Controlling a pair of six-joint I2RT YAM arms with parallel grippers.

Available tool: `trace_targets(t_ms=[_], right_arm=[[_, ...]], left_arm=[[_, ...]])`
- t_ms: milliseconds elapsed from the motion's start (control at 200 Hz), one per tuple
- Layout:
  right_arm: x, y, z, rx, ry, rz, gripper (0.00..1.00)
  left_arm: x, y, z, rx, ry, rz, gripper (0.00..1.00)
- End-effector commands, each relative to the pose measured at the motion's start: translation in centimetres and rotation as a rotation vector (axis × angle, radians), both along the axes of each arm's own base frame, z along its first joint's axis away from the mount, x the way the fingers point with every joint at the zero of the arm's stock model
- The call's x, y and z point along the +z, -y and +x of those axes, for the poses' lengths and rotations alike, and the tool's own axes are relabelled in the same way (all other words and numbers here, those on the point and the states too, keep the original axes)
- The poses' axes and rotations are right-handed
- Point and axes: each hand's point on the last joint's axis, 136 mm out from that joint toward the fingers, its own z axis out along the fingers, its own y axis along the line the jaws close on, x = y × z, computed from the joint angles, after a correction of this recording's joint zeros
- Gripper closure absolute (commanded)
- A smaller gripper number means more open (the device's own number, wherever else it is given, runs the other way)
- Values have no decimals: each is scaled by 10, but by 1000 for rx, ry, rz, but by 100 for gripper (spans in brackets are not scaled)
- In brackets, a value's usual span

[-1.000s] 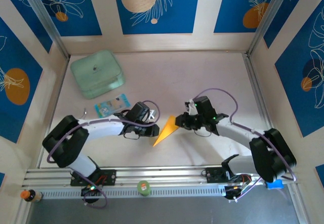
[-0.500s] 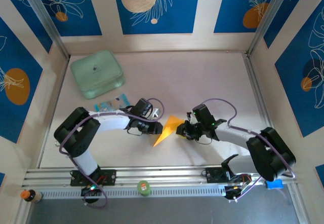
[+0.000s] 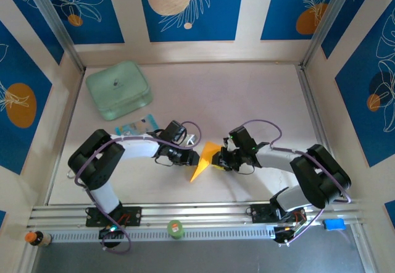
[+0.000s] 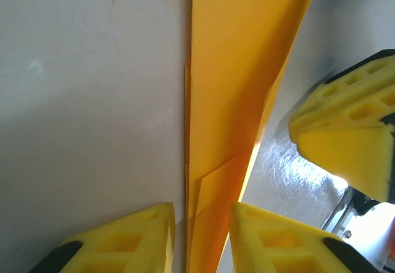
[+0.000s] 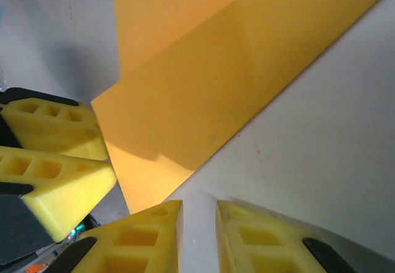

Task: Fold a paper plane with a square sheet of paper (pick it up from the middle)
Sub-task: Move the paper plane to the center of the table.

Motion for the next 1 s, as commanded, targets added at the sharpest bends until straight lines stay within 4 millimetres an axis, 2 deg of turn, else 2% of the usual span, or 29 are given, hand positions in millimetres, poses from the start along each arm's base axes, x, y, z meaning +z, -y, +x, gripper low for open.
trace_targets(t_ms=[0,140,325,465,695,995], right_arm=[[2,-5,2,6,-15,8,80],[0,-6,2,6,-18,9,80],[0,-8,3,5,-14,15,80],[0,-9,3,7,-16,18,81],[-2,-11,2,15,-25,21,80],[-5,-14,1,20,-32,28,81]], left_arm=[[1,-2,1,-8,-7,-1,72],[2,-8,5,11,23,30,77],[2,-9,4,9,20,23,75],[3,0,1,-11,-11,-31,72],[-2,2,-4,-16,-39,-55,72],[-14,-4,-8,-9,-62,-15,72]])
